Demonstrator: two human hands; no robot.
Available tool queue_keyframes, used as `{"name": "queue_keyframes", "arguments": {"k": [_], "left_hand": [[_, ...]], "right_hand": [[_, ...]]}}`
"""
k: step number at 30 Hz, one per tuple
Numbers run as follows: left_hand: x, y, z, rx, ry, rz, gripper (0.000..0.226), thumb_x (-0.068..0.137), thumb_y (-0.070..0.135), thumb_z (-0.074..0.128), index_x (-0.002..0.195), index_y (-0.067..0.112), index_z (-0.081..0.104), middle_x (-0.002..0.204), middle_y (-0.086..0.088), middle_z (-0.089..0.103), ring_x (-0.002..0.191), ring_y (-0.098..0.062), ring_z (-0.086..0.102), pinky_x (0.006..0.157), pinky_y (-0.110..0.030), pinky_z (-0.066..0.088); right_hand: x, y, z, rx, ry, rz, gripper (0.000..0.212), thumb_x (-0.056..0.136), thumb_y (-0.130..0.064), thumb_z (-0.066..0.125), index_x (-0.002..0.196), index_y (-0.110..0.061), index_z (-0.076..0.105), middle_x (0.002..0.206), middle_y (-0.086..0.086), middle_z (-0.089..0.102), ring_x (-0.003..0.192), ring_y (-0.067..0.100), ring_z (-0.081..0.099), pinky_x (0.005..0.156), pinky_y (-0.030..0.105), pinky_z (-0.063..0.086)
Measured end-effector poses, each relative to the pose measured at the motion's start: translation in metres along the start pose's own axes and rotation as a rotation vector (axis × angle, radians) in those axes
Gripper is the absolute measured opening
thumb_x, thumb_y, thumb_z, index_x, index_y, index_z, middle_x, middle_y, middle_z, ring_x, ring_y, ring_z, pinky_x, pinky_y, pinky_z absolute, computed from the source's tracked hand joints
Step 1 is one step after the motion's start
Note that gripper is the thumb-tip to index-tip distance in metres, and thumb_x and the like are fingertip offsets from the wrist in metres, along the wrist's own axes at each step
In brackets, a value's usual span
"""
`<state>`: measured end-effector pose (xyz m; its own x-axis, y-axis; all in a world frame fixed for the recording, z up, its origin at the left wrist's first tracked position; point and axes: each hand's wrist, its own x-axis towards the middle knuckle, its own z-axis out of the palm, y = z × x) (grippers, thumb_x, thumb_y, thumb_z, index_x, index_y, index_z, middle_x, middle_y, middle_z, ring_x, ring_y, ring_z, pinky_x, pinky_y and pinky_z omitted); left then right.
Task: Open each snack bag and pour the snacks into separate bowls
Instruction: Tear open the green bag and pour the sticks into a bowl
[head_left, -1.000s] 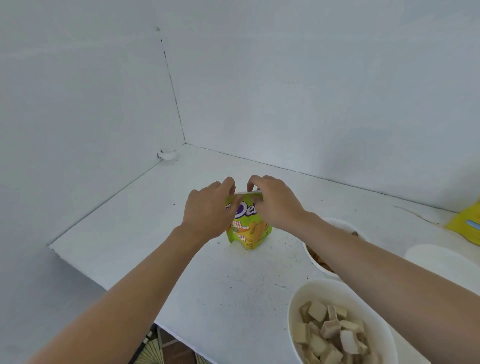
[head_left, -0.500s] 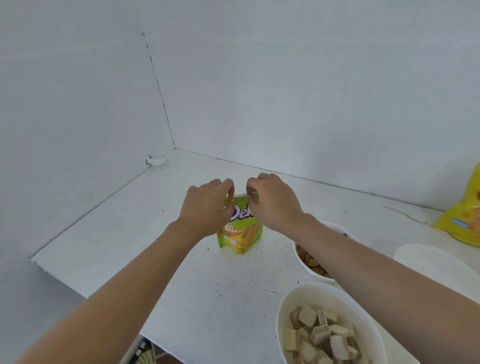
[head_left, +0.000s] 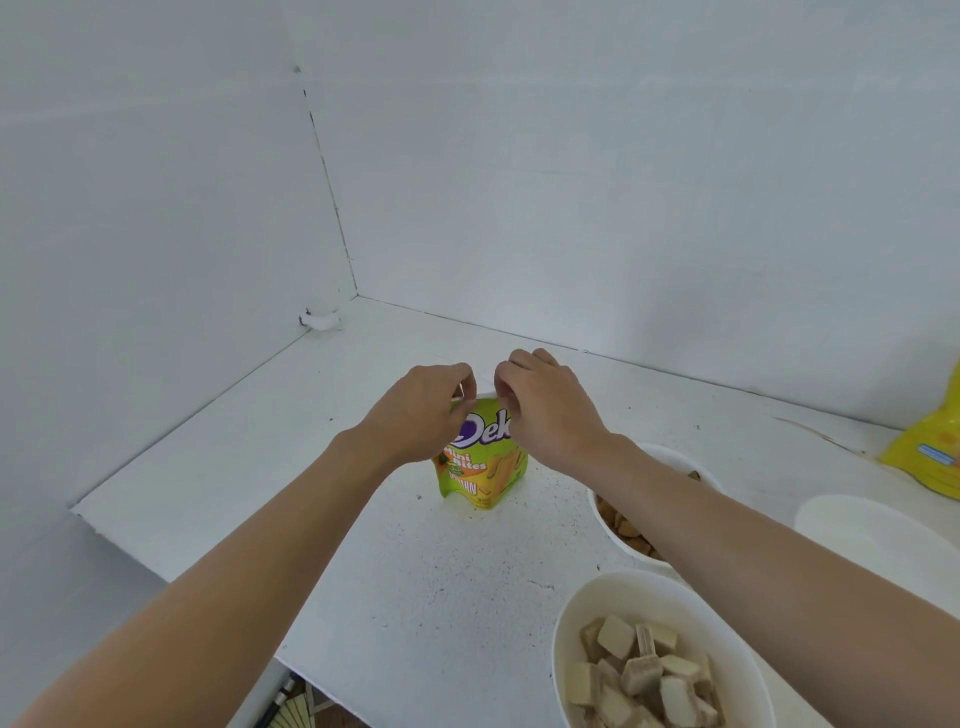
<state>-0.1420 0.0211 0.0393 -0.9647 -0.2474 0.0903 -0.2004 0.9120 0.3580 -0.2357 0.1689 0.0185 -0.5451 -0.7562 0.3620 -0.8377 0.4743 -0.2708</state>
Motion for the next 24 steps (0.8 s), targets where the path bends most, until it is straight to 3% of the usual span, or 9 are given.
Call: {"name": "queue_keyframes", "arguments": {"k": [4, 9, 13, 17, 21, 24], "left_hand": [[0.002, 0.000, -0.006, -0.023, 0.023, 0.006, 0.008, 0.100, 0.021, 0.059, 0.101, 0.019, 0.067, 0.103, 0.000, 0.071, 0.093, -0.019, 0.064, 0.076, -0.033, 0.054], [-0.003, -0.003, -0.001, -0.129, 0.083, -0.039, 0.003, 0.095, 0.022, 0.065, 0.093, 0.022, 0.068, 0.096, 0.005, 0.069, 0.086, -0.016, 0.066, 0.066, -0.026, 0.052], [-0.003, -0.005, -0.005, -0.241, 0.082, -0.127, 0.012, 0.094, 0.024, 0.066, 0.091, 0.018, 0.076, 0.088, 0.006, 0.074, 0.081, -0.012, 0.069, 0.061, -0.021, 0.050], [0.002, -0.004, -0.013, -0.441, 0.010, -0.282, 0.017, 0.094, 0.022, 0.068, 0.090, 0.012, 0.082, 0.083, -0.002, 0.077, 0.074, -0.013, 0.065, 0.062, -0.024, 0.048], [0.005, -0.005, -0.018, -0.498, -0.038, -0.311, 0.013, 0.089, 0.021, 0.075, 0.092, 0.011, 0.082, 0.083, -0.003, 0.077, 0.076, -0.012, 0.066, 0.062, -0.023, 0.049], [0.006, -0.009, -0.020, -0.555, -0.113, -0.326, 0.011, 0.087, 0.019, 0.078, 0.091, 0.010, 0.082, 0.086, -0.009, 0.079, 0.087, -0.023, 0.072, 0.080, -0.036, 0.059]], "right_hand": [[-0.003, 0.004, -0.004, 0.045, 0.008, -0.014, 0.008, 0.089, -0.015, 0.065, 0.096, -0.017, 0.063, 0.097, -0.003, 0.059, 0.096, 0.019, 0.047, 0.079, 0.038, 0.040], [-0.012, 0.011, 0.003, 0.073, 0.125, -0.067, 0.016, 0.086, -0.006, 0.065, 0.093, -0.017, 0.074, 0.094, -0.003, 0.069, 0.089, 0.024, 0.058, 0.073, 0.036, 0.040], [-0.014, 0.015, 0.008, 0.079, 0.180, -0.086, 0.015, 0.085, -0.003, 0.067, 0.090, -0.015, 0.075, 0.093, -0.003, 0.071, 0.086, 0.024, 0.060, 0.071, 0.036, 0.045], [-0.012, 0.013, 0.007, 0.085, 0.157, -0.088, 0.014, 0.087, -0.005, 0.064, 0.092, -0.014, 0.073, 0.096, -0.003, 0.072, 0.089, 0.025, 0.061, 0.074, 0.038, 0.047], [-0.008, 0.012, 0.007, 0.112, 0.130, -0.130, 0.014, 0.089, -0.008, 0.064, 0.096, -0.015, 0.073, 0.100, -0.003, 0.070, 0.093, 0.023, 0.058, 0.076, 0.037, 0.042], [-0.008, 0.012, 0.011, 0.165, 0.109, -0.185, 0.012, 0.089, -0.008, 0.065, 0.096, -0.015, 0.072, 0.100, -0.004, 0.067, 0.095, 0.020, 0.056, 0.078, 0.038, 0.045]]}}
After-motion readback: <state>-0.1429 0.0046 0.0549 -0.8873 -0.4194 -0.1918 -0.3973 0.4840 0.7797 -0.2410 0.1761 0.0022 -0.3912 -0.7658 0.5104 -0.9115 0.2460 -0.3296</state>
